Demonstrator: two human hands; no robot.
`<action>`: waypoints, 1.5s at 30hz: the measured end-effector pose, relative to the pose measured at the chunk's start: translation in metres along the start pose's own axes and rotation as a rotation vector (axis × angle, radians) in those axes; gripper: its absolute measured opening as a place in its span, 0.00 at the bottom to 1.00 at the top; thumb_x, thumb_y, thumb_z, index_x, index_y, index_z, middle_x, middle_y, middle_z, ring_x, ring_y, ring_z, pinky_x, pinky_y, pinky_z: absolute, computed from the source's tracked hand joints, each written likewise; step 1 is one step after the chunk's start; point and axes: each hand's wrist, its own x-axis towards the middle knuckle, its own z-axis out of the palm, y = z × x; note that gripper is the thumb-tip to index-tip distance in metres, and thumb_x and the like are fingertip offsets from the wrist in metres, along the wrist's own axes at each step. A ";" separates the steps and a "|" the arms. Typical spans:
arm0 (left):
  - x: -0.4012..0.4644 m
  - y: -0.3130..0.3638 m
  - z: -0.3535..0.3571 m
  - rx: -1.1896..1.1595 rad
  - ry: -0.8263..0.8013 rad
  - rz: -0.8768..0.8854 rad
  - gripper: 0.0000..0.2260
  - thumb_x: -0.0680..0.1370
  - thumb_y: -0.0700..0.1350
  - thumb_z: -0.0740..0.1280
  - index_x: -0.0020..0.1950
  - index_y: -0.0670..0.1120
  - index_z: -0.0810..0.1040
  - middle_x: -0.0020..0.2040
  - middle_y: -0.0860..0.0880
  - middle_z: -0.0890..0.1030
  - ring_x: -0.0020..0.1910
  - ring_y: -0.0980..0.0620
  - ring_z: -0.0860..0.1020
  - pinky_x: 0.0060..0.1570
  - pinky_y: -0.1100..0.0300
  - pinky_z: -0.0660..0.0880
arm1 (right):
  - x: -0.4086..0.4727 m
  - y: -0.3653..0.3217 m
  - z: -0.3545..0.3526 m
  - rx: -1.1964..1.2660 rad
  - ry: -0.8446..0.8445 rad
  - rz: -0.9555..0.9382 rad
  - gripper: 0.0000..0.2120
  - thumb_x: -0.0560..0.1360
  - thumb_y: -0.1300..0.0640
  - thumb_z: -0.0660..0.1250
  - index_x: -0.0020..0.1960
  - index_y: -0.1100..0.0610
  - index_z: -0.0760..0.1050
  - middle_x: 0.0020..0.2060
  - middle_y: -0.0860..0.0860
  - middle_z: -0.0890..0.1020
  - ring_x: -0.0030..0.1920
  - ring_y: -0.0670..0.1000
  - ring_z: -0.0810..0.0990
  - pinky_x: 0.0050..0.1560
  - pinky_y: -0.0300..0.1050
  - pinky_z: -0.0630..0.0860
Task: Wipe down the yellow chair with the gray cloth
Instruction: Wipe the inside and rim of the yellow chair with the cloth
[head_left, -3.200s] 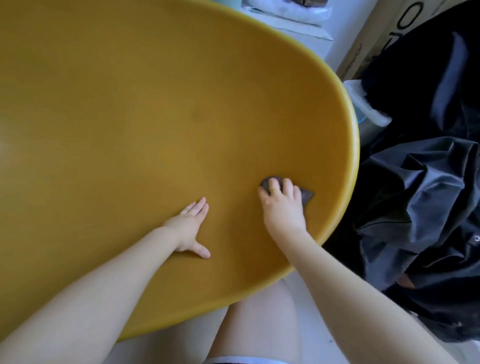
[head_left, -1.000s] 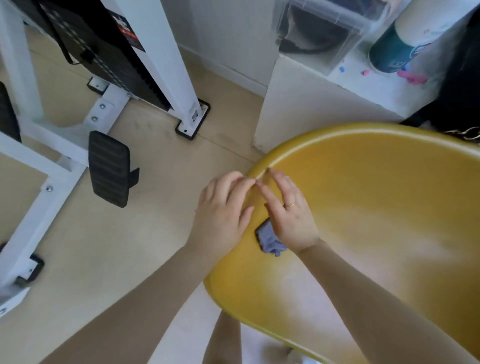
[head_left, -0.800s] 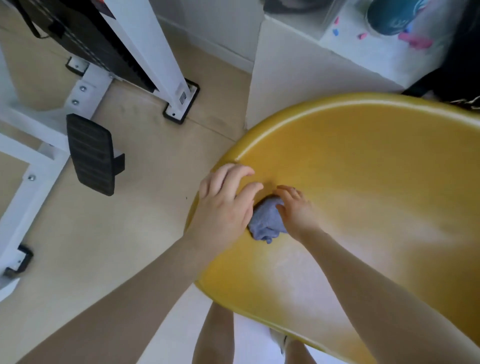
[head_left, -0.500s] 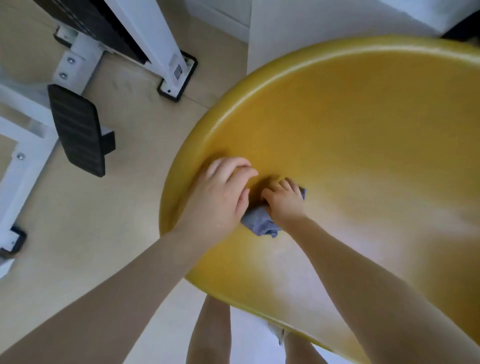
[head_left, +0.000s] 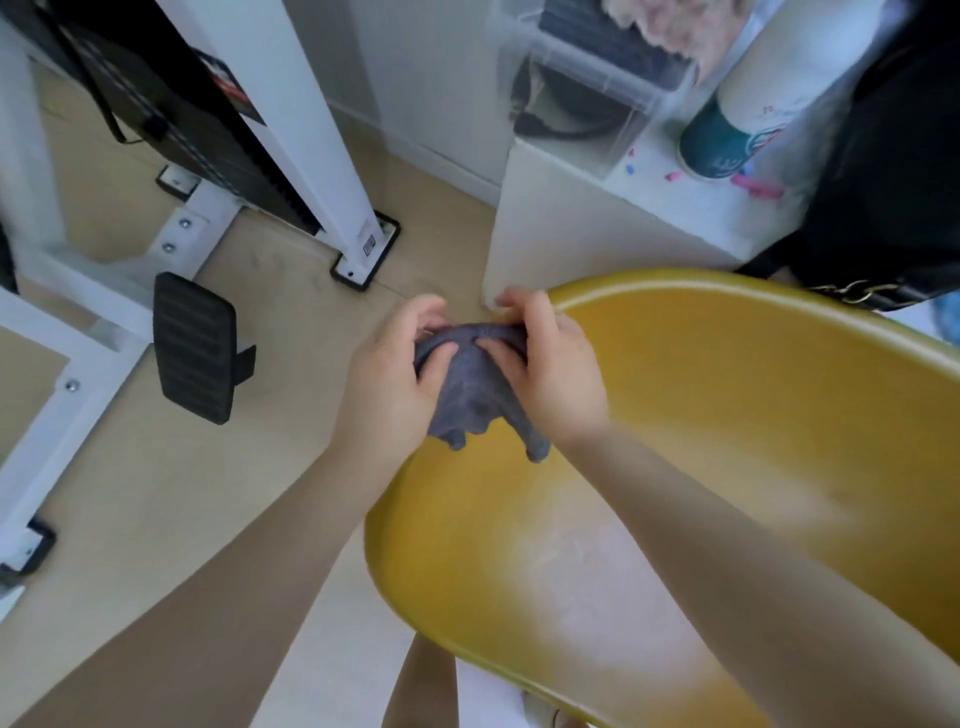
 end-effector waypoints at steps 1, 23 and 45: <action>0.005 -0.005 0.002 0.038 0.011 -0.035 0.20 0.76 0.37 0.66 0.67 0.40 0.69 0.60 0.47 0.75 0.59 0.54 0.72 0.55 0.76 0.60 | 0.007 0.001 0.008 -0.199 0.101 -0.013 0.18 0.71 0.53 0.63 0.58 0.62 0.74 0.47 0.58 0.80 0.46 0.60 0.76 0.44 0.48 0.68; 0.023 0.001 0.049 0.418 -0.143 0.102 0.21 0.71 0.43 0.73 0.62 0.38 0.75 0.51 0.38 0.78 0.49 0.37 0.77 0.42 0.48 0.74 | 0.047 0.078 -0.009 -0.730 -0.159 -0.599 0.23 0.73 0.38 0.55 0.51 0.55 0.76 0.42 0.52 0.80 0.43 0.55 0.78 0.47 0.47 0.64; 0.057 0.050 0.113 0.713 -0.145 0.355 0.19 0.69 0.42 0.55 0.53 0.43 0.80 0.49 0.45 0.82 0.43 0.45 0.82 0.41 0.57 0.77 | 0.022 0.132 -0.062 -0.760 -0.027 -0.113 0.23 0.71 0.59 0.57 0.65 0.61 0.69 0.56 0.60 0.78 0.58 0.62 0.76 0.65 0.53 0.59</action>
